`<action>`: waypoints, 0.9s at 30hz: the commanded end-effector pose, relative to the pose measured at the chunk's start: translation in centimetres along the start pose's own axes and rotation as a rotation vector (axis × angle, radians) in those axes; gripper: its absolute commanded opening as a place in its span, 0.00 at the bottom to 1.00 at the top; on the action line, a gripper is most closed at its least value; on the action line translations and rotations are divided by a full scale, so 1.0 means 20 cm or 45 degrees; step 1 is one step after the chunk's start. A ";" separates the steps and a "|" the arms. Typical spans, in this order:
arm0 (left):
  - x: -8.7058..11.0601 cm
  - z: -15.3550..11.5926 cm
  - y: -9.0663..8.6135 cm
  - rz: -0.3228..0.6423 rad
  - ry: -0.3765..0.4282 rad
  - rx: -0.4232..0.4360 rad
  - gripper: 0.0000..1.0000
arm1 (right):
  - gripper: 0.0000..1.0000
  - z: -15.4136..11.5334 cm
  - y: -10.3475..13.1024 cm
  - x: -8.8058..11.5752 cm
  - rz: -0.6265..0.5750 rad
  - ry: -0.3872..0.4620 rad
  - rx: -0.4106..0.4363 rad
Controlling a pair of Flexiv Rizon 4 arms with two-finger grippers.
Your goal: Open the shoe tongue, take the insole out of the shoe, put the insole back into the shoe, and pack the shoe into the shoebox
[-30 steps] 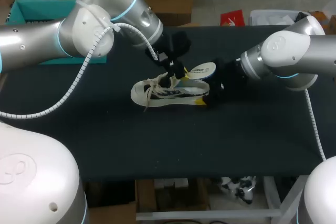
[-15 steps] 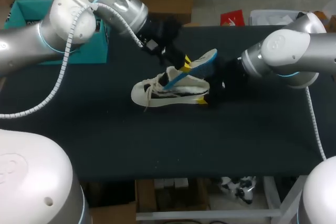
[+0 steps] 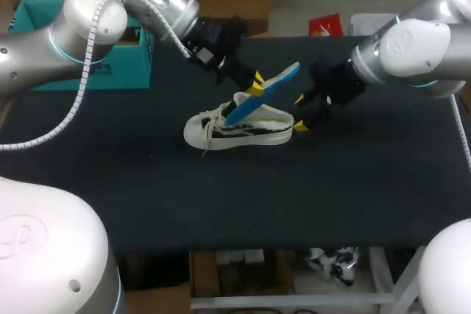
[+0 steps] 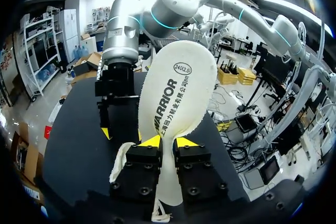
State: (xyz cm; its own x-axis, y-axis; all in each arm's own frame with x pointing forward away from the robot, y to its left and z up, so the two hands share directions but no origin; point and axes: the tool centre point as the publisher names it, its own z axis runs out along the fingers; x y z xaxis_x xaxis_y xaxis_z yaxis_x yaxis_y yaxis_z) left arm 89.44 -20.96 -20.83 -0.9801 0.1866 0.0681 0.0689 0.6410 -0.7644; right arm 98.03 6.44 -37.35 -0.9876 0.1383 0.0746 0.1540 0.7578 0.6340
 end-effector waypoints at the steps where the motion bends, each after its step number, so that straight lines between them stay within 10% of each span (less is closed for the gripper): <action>1: -0.01 0.00 0.00 0.000 0.003 0.003 0.00 | 1.00 -0.11 0.13 0.01 -0.024 -0.004 0.169; 9: -0.01 0.00 0.00 0.000 0.003 0.003 0.00 | 1.00 -0.10 0.30 -0.04 -0.097 0.018 0.339; 27: 0.06 -0.13 0.11 0.004 0.041 0.108 0.00 | 1.00 -0.03 0.36 -0.06 -0.149 0.054 0.357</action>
State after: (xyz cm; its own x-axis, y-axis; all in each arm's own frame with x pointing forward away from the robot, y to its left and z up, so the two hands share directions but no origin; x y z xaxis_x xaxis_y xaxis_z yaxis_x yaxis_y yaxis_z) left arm 89.32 -19.68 -20.71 -0.9756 0.2014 0.0877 0.0564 0.6157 -0.7860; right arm 99.97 10.93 -32.28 -0.9989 0.0216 0.0406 0.0365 0.9108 0.4113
